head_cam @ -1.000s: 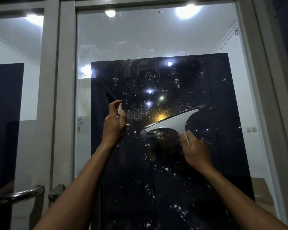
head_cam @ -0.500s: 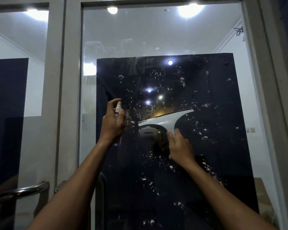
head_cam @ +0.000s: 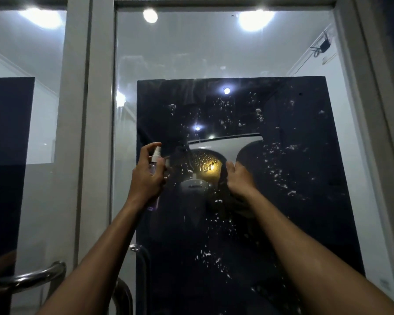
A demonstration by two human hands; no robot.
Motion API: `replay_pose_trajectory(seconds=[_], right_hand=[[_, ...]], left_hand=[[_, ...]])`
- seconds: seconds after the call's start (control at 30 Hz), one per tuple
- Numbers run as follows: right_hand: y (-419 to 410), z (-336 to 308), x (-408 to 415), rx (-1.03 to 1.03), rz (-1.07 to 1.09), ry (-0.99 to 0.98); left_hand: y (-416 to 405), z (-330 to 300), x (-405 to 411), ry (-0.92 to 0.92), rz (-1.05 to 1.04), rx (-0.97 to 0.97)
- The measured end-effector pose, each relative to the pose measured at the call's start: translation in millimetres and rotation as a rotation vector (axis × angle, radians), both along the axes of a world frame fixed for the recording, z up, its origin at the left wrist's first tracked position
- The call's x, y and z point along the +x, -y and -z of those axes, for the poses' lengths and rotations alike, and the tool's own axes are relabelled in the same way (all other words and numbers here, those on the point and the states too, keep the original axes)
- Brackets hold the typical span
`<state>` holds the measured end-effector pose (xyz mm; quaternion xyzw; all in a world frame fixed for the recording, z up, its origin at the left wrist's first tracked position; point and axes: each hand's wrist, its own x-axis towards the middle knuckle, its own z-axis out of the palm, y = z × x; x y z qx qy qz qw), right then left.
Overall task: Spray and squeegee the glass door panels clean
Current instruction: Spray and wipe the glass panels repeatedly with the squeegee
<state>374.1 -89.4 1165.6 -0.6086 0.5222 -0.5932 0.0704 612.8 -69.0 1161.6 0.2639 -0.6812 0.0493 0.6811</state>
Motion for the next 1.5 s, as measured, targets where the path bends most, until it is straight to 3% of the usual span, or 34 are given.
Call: replay_pose_trajectory(seconds=[0.17, 0.5, 0.73, 1.0, 1.27, 1.5], right_hand=[[-2.6, 58.8, 2.3, 0.035, 0.046, 0.014], [-8.4, -18.2, 9.1, 0.017, 0.110, 0.032], [-7.8, 54.7, 2.0, 0.100, 0.102, -0.017], [-8.1, -36.4, -1.1, 0.012, 0.084, -0.039], [-3.3, 47.5, -5.5, 0.033, 0.000, -0.028], [3.9, -13.5, 0.9, -0.012, -0.027, -0.012]], left_hand=[[3.2, 7.3, 9.1, 0.038, 0.018, 0.024], [5.6, -6.0, 8.6, 0.042, 0.034, 0.009], [6.7, -0.9, -4.5, 0.026, -0.008, 0.001], [0.4, -16.9, -26.2, -0.009, -0.052, -0.008], [3.8, -5.3, -30.9, -0.040, -0.106, 0.015], [7.8, -14.8, -20.9, -0.019, -0.081, 0.021]])
